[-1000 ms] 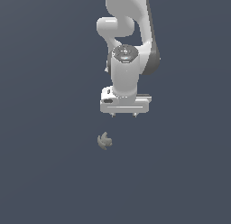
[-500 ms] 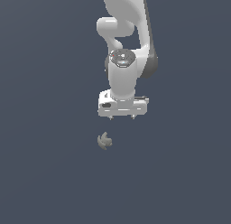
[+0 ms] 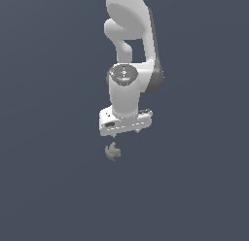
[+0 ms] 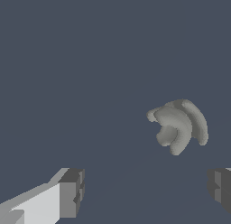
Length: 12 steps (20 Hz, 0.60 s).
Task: Pick up the object and move it to a goal position.
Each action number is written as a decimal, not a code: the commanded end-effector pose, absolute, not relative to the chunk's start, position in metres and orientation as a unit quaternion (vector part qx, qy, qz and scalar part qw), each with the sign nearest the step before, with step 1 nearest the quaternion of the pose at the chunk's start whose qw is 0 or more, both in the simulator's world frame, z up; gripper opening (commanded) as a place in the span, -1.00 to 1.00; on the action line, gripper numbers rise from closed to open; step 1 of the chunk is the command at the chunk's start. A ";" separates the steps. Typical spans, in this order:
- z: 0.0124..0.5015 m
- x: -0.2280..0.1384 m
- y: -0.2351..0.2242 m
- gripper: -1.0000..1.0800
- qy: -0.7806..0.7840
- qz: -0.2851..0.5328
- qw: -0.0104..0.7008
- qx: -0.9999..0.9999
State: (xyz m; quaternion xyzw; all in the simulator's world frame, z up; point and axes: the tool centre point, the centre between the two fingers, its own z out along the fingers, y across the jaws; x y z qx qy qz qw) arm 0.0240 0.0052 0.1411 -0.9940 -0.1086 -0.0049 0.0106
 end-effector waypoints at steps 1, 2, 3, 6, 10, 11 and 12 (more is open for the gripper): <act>0.134 0.030 -0.003 0.92 -0.138 -0.004 0.009 -0.990; 0.132 0.033 -0.007 0.92 -0.150 -0.004 0.008 -0.989; 0.129 0.035 -0.010 0.92 -0.162 -0.004 0.007 -0.987; 0.120 0.043 -0.021 0.92 -0.197 -0.003 0.005 -0.980; 0.110 0.051 -0.034 0.92 -0.239 -0.002 0.003 -0.971; 0.107 0.052 -0.037 0.92 -0.248 -0.002 0.003 -0.969; 0.105 0.054 -0.039 0.92 -0.256 -0.002 0.002 -0.967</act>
